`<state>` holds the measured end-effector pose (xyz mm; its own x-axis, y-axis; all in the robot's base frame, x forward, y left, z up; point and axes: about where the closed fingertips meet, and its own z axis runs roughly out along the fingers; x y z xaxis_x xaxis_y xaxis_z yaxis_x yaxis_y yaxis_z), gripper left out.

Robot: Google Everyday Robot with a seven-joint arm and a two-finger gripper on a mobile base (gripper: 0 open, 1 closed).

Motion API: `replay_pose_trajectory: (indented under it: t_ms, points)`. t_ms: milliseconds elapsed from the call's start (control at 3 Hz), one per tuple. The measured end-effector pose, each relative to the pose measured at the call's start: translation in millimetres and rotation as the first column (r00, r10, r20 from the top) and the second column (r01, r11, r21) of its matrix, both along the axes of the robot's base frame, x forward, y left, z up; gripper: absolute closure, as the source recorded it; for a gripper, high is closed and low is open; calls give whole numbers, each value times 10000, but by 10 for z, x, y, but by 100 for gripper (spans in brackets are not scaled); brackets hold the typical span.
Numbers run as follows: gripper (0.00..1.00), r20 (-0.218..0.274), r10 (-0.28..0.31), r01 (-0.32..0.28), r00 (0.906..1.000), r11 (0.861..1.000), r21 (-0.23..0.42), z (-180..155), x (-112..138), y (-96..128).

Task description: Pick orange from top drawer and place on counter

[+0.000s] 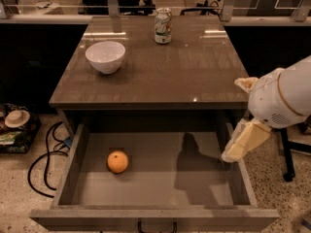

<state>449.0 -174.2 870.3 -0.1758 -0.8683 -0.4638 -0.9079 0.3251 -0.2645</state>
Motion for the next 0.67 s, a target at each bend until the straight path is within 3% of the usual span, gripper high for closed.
replay_pose_trajectory:
  t_ms: [333,667]
  points:
    - [0,330,13,-50,9995,9937,1124,-352,80,166]
    - [0,551,184,-292,9983,9788,2028,-598,160,361]
